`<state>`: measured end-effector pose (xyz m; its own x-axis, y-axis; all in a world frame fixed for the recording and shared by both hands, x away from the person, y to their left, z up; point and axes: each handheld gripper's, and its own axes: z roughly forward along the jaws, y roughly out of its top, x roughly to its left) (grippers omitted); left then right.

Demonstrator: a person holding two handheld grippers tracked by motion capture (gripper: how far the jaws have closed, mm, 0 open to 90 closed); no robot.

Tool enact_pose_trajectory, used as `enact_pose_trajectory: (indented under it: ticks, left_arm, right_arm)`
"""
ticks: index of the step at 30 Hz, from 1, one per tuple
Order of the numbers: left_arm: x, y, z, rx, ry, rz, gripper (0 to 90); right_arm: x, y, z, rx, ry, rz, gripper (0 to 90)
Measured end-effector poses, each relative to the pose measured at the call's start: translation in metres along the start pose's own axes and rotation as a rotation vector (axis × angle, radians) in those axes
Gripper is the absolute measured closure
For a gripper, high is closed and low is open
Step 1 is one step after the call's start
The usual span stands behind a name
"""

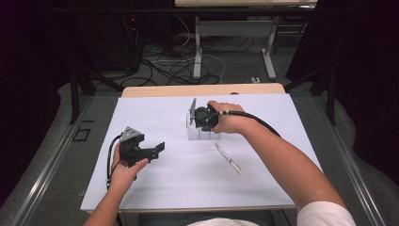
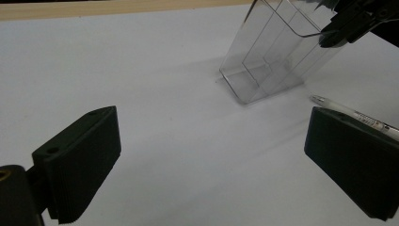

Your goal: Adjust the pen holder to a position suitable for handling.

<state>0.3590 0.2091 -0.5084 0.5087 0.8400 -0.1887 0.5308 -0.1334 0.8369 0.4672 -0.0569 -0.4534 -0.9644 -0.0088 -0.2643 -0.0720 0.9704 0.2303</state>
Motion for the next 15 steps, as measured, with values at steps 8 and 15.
enact_pose_trajectory:
  ticks: [8,15]
  left_arm:
    - [0.0,0.0,0.0,-0.009,0.004,-0.002,4.3]
    - [-0.001,0.0,0.0,-0.003,-0.001,0.003,4.3]
  right_arm:
    - [-0.006,-0.002,0.003,-0.013,-0.013,0.023,85.9]
    - [-0.011,-0.005,0.005,-0.037,-0.017,0.065,84.5]
